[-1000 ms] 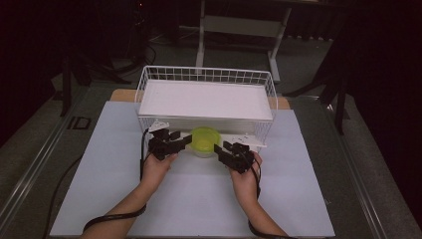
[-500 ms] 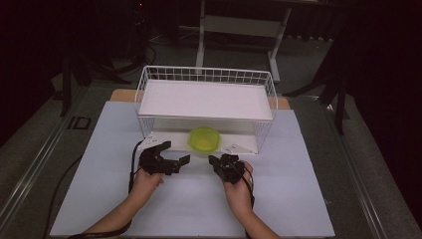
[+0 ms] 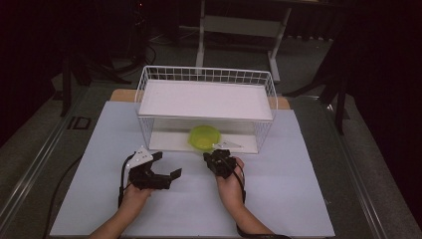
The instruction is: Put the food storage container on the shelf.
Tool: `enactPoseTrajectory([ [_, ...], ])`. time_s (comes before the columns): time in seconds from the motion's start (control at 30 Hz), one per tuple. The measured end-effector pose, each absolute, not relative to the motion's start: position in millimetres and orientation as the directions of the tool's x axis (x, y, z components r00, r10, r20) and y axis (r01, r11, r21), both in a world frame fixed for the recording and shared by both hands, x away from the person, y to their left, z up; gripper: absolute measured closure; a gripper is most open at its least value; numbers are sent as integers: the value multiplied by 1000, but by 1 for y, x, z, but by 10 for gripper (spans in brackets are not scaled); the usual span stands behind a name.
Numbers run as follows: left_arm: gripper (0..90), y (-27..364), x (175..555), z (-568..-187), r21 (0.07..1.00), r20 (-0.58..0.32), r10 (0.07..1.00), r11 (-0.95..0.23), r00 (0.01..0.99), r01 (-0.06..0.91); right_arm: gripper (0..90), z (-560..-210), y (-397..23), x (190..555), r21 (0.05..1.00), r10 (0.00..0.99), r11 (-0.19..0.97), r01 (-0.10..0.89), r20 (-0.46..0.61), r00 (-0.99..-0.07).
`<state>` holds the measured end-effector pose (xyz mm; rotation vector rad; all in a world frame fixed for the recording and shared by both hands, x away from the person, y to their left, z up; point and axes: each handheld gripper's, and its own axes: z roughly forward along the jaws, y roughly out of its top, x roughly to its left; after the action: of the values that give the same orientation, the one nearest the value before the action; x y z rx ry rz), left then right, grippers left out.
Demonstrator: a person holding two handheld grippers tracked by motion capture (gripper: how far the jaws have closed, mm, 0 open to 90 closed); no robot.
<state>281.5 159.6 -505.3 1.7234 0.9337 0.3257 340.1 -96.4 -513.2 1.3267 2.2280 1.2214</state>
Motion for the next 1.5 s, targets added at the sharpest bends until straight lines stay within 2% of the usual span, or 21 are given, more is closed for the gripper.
enactPoseTrajectory([
  [0.3, 12, 151, 279, -508, 902, -222, 711, -112, 667, 418, 899, -516, -99, 359, 768, 846, 183, 614, 195, -496],
  [0.9, 12, 153, 277, -505, 907, -220, 706, -106, 673, 407, 880, -516, -92, 385, 761, 860, 174, 625, 191, -473],
  [1.1, 12, 154, 276, -503, 913, -218, 707, -97, 673, 397, 863, -514, -92, 378, 759, 853, 179, 625, 196, -483],
  [1.3, 12, 152, 276, -497, 914, -217, 695, -101, 685, 392, 737, -506, -97, 353, 777, 829, 219, 590, 170, -532],
  [1.5, 12, 151, 276, -487, 919, -223, 680, -92, 699, 384, 488, -494, -105, 333, 803, 801, 220, 554, 176, -573],
])
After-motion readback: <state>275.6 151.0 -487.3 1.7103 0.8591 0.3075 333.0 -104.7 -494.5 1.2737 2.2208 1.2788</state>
